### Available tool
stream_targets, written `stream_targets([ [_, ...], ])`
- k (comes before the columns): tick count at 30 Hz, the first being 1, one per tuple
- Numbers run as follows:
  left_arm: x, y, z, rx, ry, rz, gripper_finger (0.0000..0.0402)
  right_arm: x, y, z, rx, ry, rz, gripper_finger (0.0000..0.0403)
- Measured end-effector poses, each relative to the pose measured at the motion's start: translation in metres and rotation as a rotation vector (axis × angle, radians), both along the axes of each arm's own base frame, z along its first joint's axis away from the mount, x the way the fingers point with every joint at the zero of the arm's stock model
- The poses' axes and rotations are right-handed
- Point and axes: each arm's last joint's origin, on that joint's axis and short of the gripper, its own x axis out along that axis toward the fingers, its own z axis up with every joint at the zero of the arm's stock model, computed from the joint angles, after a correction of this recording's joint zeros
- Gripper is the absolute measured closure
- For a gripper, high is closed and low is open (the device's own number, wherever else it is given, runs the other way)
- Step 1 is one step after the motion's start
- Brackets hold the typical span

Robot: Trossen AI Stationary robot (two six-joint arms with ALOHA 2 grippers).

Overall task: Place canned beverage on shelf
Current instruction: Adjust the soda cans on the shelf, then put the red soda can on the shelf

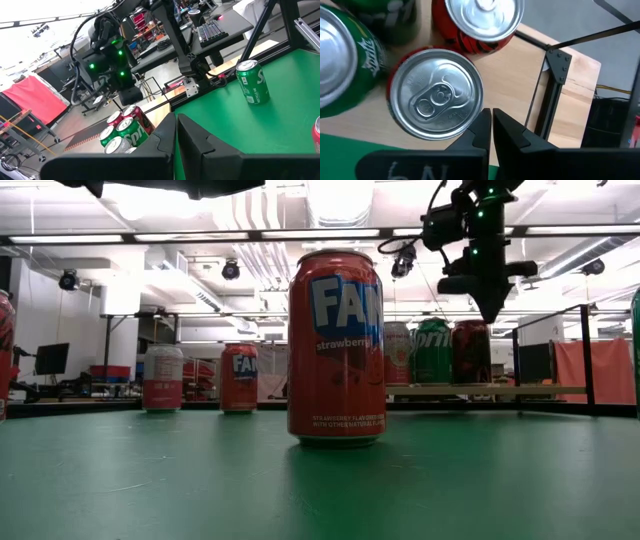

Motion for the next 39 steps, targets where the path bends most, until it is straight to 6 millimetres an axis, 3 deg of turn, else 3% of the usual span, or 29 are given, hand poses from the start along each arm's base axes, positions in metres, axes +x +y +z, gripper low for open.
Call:
stream_targets([
  [8, 0.000, 0.000, 0.000, -0.005, 0.000, 0.001, 0.0402, 0.000, 0.021, 0.032, -0.083, -0.100, 0.062, 0.0394],
  [13, 0.000, -0.002, 0.000, -0.043, -0.003, -0.008, 0.0402, 0.008, 0.054, 0.049, -0.140, -0.204, 0.173, 0.0394],
  [18, 0.002, -0.010, -0.002, -0.215, -0.007, -0.035, 0.0402, 0.016, 0.094, 0.062, -0.228, -0.273, 0.304, 0.0394],
  [28, 0.029, -0.050, -0.027, -0.406, 0.092, -0.165, 0.0402, 0.037, 0.165, 0.072, -0.272, -0.424, 0.618, 0.0394],
  [39, 0.046, -0.084, -0.047, -0.568, 0.133, -0.232, 0.0402, 0.042, 0.226, 0.070, -0.240, -0.495, 0.861, 0.0394],
])
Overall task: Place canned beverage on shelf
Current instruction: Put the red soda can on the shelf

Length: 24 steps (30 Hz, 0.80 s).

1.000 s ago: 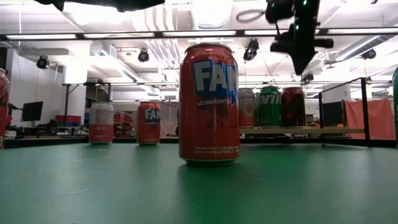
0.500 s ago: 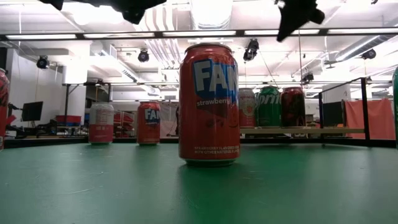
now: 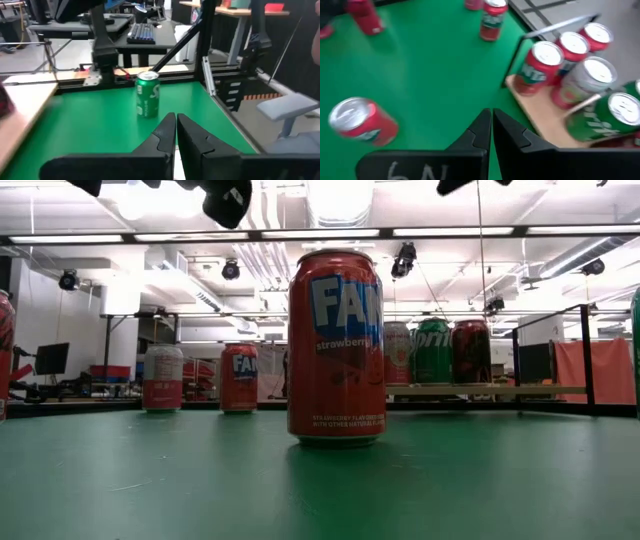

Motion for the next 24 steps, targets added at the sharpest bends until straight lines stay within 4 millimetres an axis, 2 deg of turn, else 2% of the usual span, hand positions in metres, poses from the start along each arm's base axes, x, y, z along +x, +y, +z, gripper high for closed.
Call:
stream_targets([
  [6, 0.007, -0.022, -0.018, -0.033, 0.046, 0.006, 0.0402, 0.005, 0.015, -0.001, 0.007, -0.025, 0.065, 0.0394],
  [14, 0.005, -0.046, -0.033, -0.055, 0.091, 0.085, 0.0402, 0.018, 0.021, -0.007, -0.015, -0.012, 0.129, 0.0394],
  [19, 0.004, -0.055, -0.038, -0.071, 0.096, 0.088, 0.0402, 0.024, 0.027, -0.014, -0.003, 0.017, 0.146, 0.0394],
  [24, 0.004, -0.065, -0.047, -0.068, 0.135, 0.080, 0.0402, 0.034, 0.041, -0.027, -0.008, 0.058, 0.189, 0.0394],
])
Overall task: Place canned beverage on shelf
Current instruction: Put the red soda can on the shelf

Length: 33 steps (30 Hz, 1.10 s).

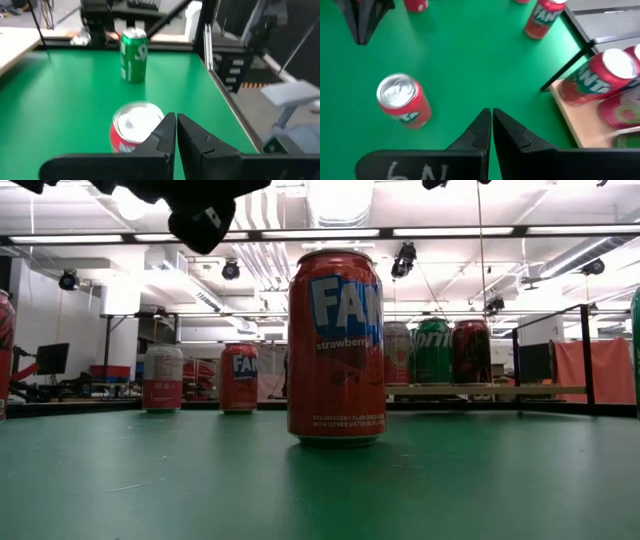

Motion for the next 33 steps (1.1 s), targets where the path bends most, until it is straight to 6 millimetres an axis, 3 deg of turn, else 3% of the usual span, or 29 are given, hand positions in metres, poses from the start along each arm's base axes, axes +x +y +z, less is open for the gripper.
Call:
stream_targets([
  [13, 0.003, -0.013, -0.026, 0.007, 0.092, -0.018, 0.0402, 0.035, 0.033, -0.047, -0.035, 0.110, 0.080, 0.0394],
  [21, 0.003, -0.017, -0.032, 0.002, 0.109, -0.023, 0.0402, 0.054, 0.048, -0.054, 0.009, 0.039, 0.222, 0.0374],
  [26, 0.003, -0.017, -0.031, 0.004, 0.099, -0.026, 0.0402, 0.058, 0.051, -0.057, 0.058, 0.036, 0.251, 0.0298],
  [33, 0.003, -0.017, -0.031, 0.010, 0.096, -0.028, 0.0402, 0.071, 0.057, -0.074, 0.060, 0.047, 0.243, 0.0121],
])
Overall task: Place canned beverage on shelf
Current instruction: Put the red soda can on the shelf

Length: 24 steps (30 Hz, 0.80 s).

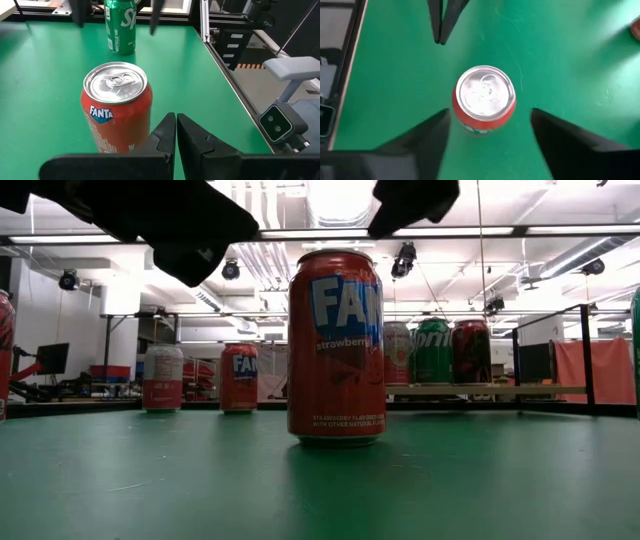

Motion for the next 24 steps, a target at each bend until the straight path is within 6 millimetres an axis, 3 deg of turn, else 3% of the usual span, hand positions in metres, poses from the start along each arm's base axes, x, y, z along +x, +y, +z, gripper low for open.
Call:
stream_targets([
  [3, 0.000, 0.000, 0.000, 0.000, -0.001, 0.000, 0.0402, 0.006, 0.002, -0.008, -0.026, -0.005, -0.002, 0.0055],
  [6, 0.000, 0.000, 0.000, 0.000, -0.001, 0.000, 0.0402, 0.011, 0.002, -0.020, -0.043, 0.025, -0.006, 0.0023],
  [12, 0.000, 0.000, 0.000, 0.000, -0.002, 0.001, 0.0402, 0.020, 0.002, -0.034, -0.045, 0.036, -0.024, 0.0017],
  [24, 0.000, 0.000, 0.000, 0.002, -0.002, 0.003, 0.0402, 0.032, -0.003, -0.043, -0.024, 0.016, -0.049, 0.0016],
])
